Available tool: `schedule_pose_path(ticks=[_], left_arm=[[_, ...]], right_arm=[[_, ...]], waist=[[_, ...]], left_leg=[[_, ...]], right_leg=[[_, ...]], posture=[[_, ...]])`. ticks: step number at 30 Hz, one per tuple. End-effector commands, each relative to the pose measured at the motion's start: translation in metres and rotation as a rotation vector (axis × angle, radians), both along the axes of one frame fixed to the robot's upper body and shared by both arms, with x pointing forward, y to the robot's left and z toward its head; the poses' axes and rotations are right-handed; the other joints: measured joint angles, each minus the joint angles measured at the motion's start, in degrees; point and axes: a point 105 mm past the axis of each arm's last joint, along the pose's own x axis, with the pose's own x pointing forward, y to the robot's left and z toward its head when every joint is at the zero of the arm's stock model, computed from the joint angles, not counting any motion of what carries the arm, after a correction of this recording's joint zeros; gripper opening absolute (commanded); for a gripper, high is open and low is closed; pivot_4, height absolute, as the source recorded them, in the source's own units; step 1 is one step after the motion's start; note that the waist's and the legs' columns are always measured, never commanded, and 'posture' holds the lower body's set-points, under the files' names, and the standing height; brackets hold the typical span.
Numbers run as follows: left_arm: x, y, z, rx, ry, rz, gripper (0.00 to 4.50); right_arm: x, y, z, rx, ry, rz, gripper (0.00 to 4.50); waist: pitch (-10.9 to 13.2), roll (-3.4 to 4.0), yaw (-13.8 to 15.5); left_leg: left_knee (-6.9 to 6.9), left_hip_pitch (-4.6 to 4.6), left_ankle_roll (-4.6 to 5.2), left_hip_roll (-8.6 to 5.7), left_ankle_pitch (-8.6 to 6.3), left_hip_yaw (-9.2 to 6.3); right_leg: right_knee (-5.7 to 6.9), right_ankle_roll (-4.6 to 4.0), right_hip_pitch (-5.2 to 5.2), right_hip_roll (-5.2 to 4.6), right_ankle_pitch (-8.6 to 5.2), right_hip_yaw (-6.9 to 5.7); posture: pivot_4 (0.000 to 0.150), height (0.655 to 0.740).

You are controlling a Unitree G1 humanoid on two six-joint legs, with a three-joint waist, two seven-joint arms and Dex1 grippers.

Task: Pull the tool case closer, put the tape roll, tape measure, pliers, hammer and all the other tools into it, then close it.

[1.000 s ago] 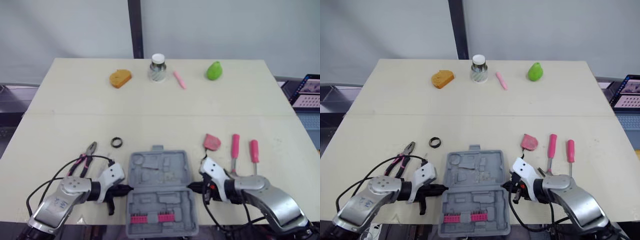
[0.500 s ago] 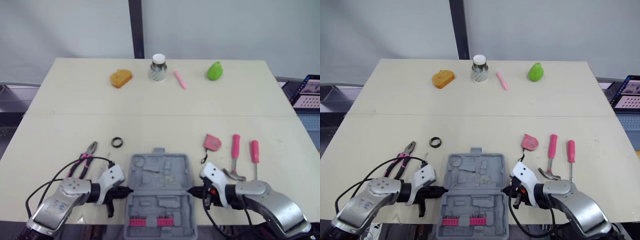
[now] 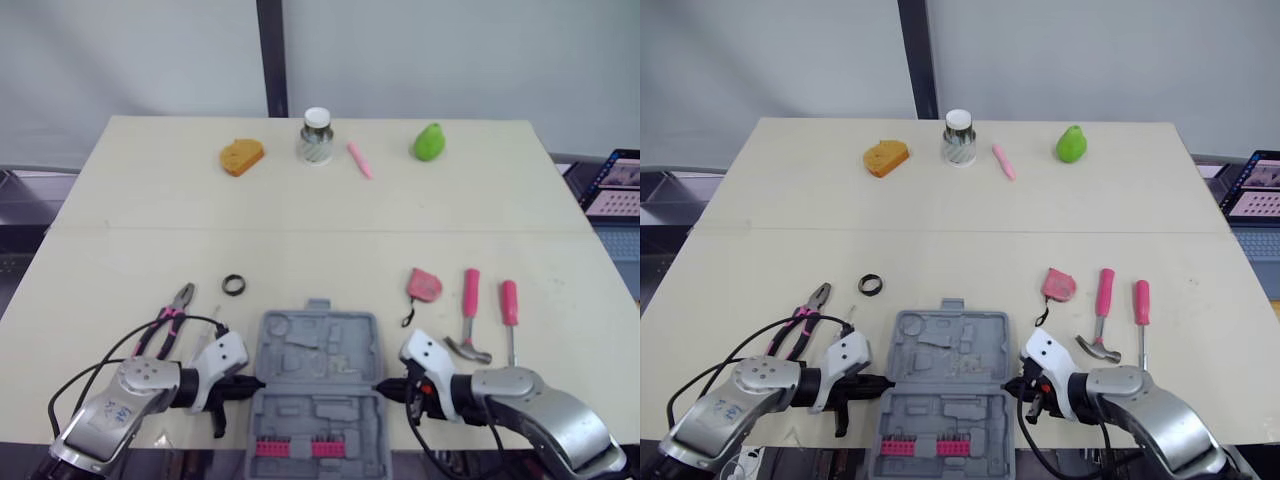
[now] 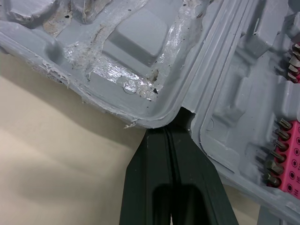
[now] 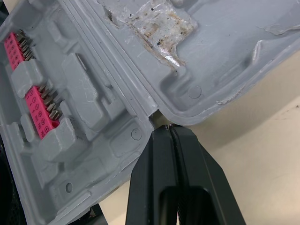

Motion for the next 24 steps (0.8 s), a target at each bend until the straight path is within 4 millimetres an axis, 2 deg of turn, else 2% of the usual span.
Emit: schedule_pose_path(ticks=[1,5,9,16,18,21,23,24], left_arm=[[-0.009,-0.004,-0.002,-0.005,0.031,-0.022,0.04],[-0.007,-0.003,-0.002,-0.002,0.026,-0.010,0.04],[-0.003,0.007,-0.001,0.017,0.017,0.015,0.04],[0.001,0.019,0.008,0.034,-0.004,0.044,0.04],[0.005,0.028,0.024,0.008,-0.030,0.088,0.04],[0.014,0.044,0.060,-0.068,-0.089,0.175,0.04],[0.022,0.065,0.080,-0.118,-0.134,0.267,0.04],[0.028,0.085,0.092,-0.133,-0.167,0.344,0.04]], right_arm=[[-0.001,0.006,0.008,0.022,-0.035,0.018,0.07],[0.001,0.000,0.006,0.005,-0.038,0.003,0.07],[0.005,-0.013,0.004,-0.020,-0.043,-0.025,0.07],[0.003,-0.028,0.017,0.010,-0.040,-0.054,0.07],[0.009,-0.042,0.034,0.057,-0.097,-0.095,0.07],[0.017,-0.070,0.062,0.146,-0.167,-0.173,0.07],[0.020,-0.100,0.075,0.130,-0.216,-0.231,0.07],[0.020,-0.121,0.080,0.124,-0.226,-0.278,0.07]], waist=[[0.0,0.00,0.0],[0.0,0.00,0.0],[0.0,0.00,0.0],[0.0,0.00,0.1],[0.0,-0.02,0.1],[0.0,-0.02,0.2],[0.0,-0.02,0.3],[0.0,-0.02,0.4]], left_leg=[[0.00,0.00,0.00,0.00,0.00,0.00],[0.00,0.00,0.00,0.00,0.00,0.00],[0.01,0.00,0.00,0.00,0.00,0.00],[0.00,0.00,0.00,0.04,0.00,0.01],[0.00,-0.01,0.00,0.04,0.00,0.01],[0.04,-0.03,0.00,0.05,0.00,0.01],[0.10,0.00,0.02,0.06,-0.02,-0.06],[0.10,0.00,0.04,0.05,-0.03,-0.05]], right_leg=[[0.00,0.00,0.00,0.00,0.00,0.00],[0.00,0.00,0.00,0.00,0.00,0.00],[-0.01,0.00,0.00,0.00,0.00,0.00],[-0.02,-0.02,0.00,0.04,0.00,0.00],[-0.04,-0.03,0.01,0.04,0.00,0.00],[-0.05,-0.03,0.01,0.06,0.00,0.01],[-0.08,-0.03,0.14,0.07,0.00,0.01],[-0.11,-0.03,0.15,0.07,0.00,0.02]], posture=[[0.150,0.7400],[0.150,0.7400],[0.150,0.7400],[0.150,0.7400],[0.150,0.7400],[0.150,0.7400],[0.150,0.7400],[0.150,0.7400]])
